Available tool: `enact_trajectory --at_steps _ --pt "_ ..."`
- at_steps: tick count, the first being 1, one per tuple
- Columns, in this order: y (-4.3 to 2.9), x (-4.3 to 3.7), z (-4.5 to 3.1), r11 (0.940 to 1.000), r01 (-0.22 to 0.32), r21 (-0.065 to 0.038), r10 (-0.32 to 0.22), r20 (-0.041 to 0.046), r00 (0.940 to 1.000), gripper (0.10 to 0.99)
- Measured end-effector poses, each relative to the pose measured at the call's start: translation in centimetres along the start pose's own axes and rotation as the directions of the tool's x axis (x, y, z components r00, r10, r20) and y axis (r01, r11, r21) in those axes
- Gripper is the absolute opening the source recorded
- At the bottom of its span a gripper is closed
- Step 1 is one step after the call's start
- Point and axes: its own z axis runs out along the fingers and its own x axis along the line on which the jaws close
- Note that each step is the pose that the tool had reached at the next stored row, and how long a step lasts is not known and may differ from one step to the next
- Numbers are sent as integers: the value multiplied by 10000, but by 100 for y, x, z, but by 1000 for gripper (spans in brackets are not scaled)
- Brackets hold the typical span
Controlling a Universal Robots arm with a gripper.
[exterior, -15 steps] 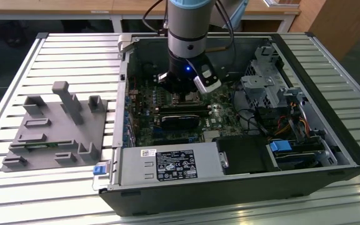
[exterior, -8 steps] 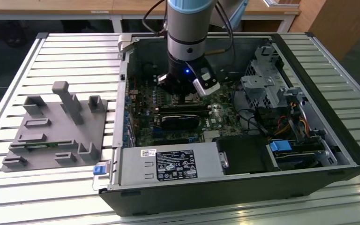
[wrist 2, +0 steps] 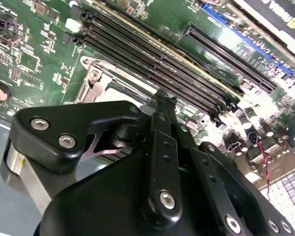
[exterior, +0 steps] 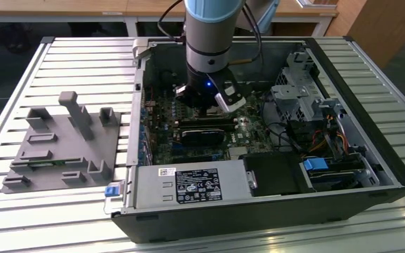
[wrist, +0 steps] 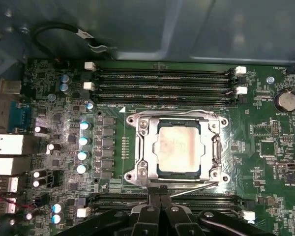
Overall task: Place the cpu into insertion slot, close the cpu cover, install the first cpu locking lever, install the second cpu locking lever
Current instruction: 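Install the second cpu locking lever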
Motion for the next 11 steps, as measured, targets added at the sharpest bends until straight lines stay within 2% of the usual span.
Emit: enact_trajectory --at_steps 5,11 --pt "-29 46 4 9999 -2 -116 2 -1 10000 110" --pt "-41 57 73 9998 -2 -184 2 0 10000 110"
